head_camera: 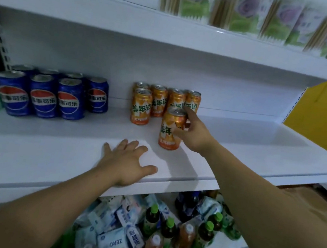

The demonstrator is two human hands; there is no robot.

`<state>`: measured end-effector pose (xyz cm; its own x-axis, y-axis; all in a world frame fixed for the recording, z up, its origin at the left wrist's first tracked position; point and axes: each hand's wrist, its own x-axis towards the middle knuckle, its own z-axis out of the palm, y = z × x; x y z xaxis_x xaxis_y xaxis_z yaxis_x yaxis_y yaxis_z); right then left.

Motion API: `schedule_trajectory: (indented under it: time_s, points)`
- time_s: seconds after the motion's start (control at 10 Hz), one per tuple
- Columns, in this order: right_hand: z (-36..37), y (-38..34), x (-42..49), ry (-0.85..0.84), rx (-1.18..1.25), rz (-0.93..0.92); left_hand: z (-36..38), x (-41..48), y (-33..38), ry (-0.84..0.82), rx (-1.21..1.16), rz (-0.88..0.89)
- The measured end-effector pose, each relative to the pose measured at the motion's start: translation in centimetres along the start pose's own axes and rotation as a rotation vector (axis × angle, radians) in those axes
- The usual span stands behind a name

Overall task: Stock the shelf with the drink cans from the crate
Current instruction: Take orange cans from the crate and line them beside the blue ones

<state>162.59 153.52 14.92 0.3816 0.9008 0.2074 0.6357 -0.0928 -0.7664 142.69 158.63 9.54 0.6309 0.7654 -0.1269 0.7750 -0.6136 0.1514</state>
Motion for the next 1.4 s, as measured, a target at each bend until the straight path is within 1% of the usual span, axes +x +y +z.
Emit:
schedule_trajectory:
  time_s: [0.1, 0.2, 0.4, 0.6, 0.8, 0.9, 1.0, 1.1, 1.2, 1.3, 1.4]
  points:
    - [1.3, 0.0, 1.7, 0.022, -0.081, -0.08, 0.2, 0.0, 0.0, 0.003, -0.005, 0.004]
    - [2.9, 0.5, 3.1, 0.068, -0.153, -0.093, 0.2, 0.1, 0.1, 0.001, -0.016, 0.005]
    - [5.2, 1.5, 6.6, 0.144, -0.13, -0.043, 0.4, 0.1, -0.1, -0.01, -0.019, 0.002]
    - [6.4, 2.4, 8.6, 0.153, -0.121, 0.007, 0.6, 0.3, -0.1, -0.013, -0.004, 0.004]
    - [7.1, 2.4, 9.5, 0.176, -0.049, -0.056, 0.9, 0.3, -0.2, -0.013, 0.009, 0.005]
    - [7.4, 2.3, 9.4, 0.123, -0.031, 0.026, 0.8, 0.4, -0.2, -0.015, 0.008, 0.001]
    - [6.5, 2.2, 8.0, 0.026, -0.106, 0.117, 0.6, 0.5, -0.4, -0.02, -0.006, -0.006]
    - [3.4, 2.7, 5.2, 0.038, -0.212, 0.134, 0.3, 0.6, -0.7, -0.019, -0.022, -0.013]
    - [-1.4, 3.6, 1.3, 0.043, -0.351, 0.222, 0.2, 0.3, -1.2, -0.039, -0.024, -0.045]
    - [-7.7, 5.0, -4.0, 0.089, -0.368, 0.357, -0.7, 0.3, -0.2, -0.039, -0.028, -0.075]
    - [-12.8, 6.5, -9.6, 0.187, -0.358, 0.451, -2.0, 0.8, 4.6, -0.09, -0.121, 0.022]
